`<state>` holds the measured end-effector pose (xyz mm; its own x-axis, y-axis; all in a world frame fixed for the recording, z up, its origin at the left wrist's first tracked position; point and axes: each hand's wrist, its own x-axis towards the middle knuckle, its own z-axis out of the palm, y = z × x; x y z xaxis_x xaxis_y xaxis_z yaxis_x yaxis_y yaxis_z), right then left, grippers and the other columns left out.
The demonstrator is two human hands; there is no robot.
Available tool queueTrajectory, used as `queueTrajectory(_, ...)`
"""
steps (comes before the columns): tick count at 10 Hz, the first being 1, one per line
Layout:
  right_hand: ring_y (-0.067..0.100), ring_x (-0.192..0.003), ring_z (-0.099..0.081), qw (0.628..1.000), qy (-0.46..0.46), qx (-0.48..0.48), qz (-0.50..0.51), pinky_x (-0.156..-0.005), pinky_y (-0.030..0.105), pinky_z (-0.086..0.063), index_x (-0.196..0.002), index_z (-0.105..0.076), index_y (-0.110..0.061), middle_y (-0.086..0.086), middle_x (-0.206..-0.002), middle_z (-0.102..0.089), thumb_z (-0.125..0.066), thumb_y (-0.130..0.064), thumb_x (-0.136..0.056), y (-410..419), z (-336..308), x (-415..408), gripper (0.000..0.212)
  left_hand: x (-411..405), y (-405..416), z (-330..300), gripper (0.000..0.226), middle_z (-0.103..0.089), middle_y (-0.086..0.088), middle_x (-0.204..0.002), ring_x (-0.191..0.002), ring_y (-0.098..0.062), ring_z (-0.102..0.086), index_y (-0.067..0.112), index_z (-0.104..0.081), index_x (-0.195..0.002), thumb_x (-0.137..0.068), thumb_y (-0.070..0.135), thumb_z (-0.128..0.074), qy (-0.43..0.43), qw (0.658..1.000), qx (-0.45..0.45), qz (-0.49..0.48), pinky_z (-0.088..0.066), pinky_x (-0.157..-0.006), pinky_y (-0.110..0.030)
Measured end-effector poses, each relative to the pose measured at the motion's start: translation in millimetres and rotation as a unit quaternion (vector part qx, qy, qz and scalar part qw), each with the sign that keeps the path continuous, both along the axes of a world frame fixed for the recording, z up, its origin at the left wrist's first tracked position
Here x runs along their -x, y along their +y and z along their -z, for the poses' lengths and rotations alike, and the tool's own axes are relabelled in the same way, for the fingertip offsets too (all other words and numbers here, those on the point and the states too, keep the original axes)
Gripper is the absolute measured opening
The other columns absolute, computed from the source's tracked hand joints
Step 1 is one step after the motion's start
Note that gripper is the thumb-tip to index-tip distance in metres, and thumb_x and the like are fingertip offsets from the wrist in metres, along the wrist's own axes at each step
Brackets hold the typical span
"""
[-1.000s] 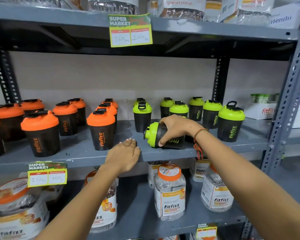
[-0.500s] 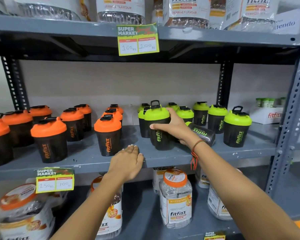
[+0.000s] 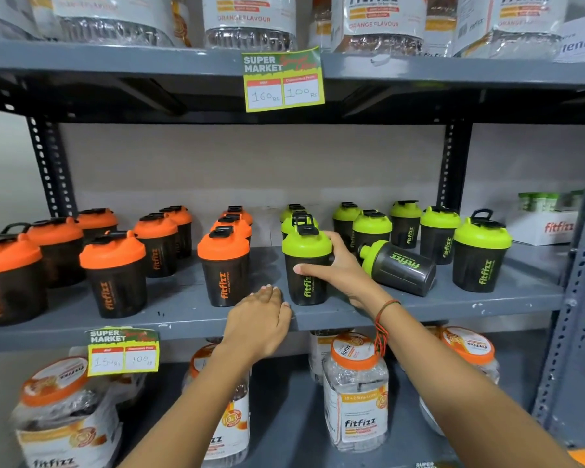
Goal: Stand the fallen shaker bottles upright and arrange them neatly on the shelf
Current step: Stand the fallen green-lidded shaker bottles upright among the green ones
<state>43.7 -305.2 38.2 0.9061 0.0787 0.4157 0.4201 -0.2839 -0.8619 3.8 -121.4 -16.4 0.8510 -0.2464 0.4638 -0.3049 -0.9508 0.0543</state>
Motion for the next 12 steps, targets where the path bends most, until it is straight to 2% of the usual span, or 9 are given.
queueTrajectory(2,-0.008,-0.107,-0.053,0.999,0.019,0.015,-0.029,-0.074,0.006,-0.045,-0.144,-0.032,-0.036,-0.02,-0.123,-0.056,-0.092,-0.032,-0.063,-5,0,2,0.1,0,2,1,0.054,-0.041,-0.009,-0.151,-0.14,-0.018,-0.035,0.01,-0.04,-0.144,-0.101,0.037,-0.023,-0.006,1.0,0.003,0.0,-0.025,-0.114,-0.03)
queueTrajectory(4,0.015,-0.141,-0.033,0.997,0.025,0.059,-0.032,-0.11,0.033,-0.033,-0.157,-0.013,-0.029,0.001,-0.156,-0.033,-0.093,-0.027,-0.063,-36,-21,13,0.123,0,3,0,0.053,-0.04,-0.009,-0.152,-0.14,-0.018,-0.035,0.01,-0.04,-0.145,-0.101,0.036,-0.023,-0.013,1.0,-0.004,0.0,-0.026,-0.114,-0.03)
queueTrajectory(5,0.016,-0.145,-0.031,0.994,-0.004,0.109,0.02,-0.11,0.028,-0.03,-0.156,-0.024,-0.024,0.001,-0.158,-0.033,-0.091,-0.029,-0.065,-62,-38,19,0.113,1,3,0,0.053,-0.041,-0.009,-0.151,-0.14,-0.018,-0.036,0.01,-0.041,-0.144,-0.101,0.036,-0.024,-0.015,1.0,-0.009,0.002,-0.027,-0.114,-0.031)
queueTrajectory(6,0.021,-0.143,-0.035,0.95,-0.034,0.277,0.138,-0.108,0.027,-0.03,-0.152,-0.034,-0.015,0.006,-0.156,-0.038,-0.086,-0.042,-0.069,-87,-51,20,0.102,2,1,0,0.053,-0.041,-0.009,-0.151,-0.14,-0.018,-0.035,0.01,-0.041,-0.144,-0.102,0.036,-0.024,-0.016,1.0,-0.009,0.002,-0.026,-0.114,-0.031)
queueTrajectory(7,0.032,-0.133,-0.046,0.883,0.031,0.425,0.198,-0.106,0.041,-0.041,-0.141,-0.044,-0.006,0.015,-0.146,-0.049,-0.078,-0.057,-0.069,-107,-57,17,0.095,2,0,0,0.052,-0.041,-0.01,-0.151,-0.14,-0.018,-0.035,0.009,-0.041,-0.144,-0.102,0.035,-0.025,-0.018,1.0,-0.01,0.003,-0.026,-0.114,-0.031)
queueTrajectory(8,0.032,-0.12,-0.055,0.836,0.118,0.496,0.202,-0.093,0.041,-0.049,-0.13,-0.05,-0.005,0.014,-0.134,-0.057,-0.074,-0.064,-0.067,-119,-57,14,0.09,2,0,1,0.053,-0.04,-0.009,-0.152,-0.141,-0.017,-0.034,0.01,-0.04,-0.145,-0.102,0.036,-0.024,-0.017,1.0,-0.01,0.0,-0.024,-0.114,-0.03)
queueTrajectory(9,0.029,-0.1,-0.059,0.821,0.14,0.515,0.201,-0.069,0.035,-0.047,-0.097,-0.054,-0.015,0.011,-0.119,-0.062,-0.074,-0.061,-0.066,-127,-55,11,0.059,0,-1,2,0.053,-0.038,-0.009,-0.153,-0.142,-0.017,-0.032,0.009,-0.038,-0.146,-0.102,0.036,-0.023,-0.009,1.0,-0.012,0.001,-0.021,-0.115,-0.029)
queueTrajectory(10,0.027,-0.092,-0.057,0.823,0.134,0.511,0.209,-0.065,0.033,-0.044,-0.081,-0.047,-0.022,0.006,-0.105,-0.06,-0.075,-0.058,-0.063,-128,-53,11,0.049,-1,0,2,0.054,-0.038,-0.008,-0.153,-0.142,-0.016,-0.032,0.01,-0.038,-0.146,-0.102,0.036,-0.023,-0.008,1.0,-0.011,-0.002,-0.022,-0.115,-0.029)
queueTrajectory(12,0.025,-0.095,-0.055,0.856,0.111,0.458,0.213,-0.07,0.033,-0.044,-0.128,-0.055,-0.013,0.006,-0.111,-0.061,-0.077,-0.055,-0.064,-130,-50,13,0.08,0,0,2,0.054,-0.039,-0.008,-0.153,-0.142,-0.015,-0.032,0.01,-0.038,-0.146,-0.102,0.036,-0.023,-0.01,1.0,-0.011,-0.003,-0.022,-0.116,-0.029)
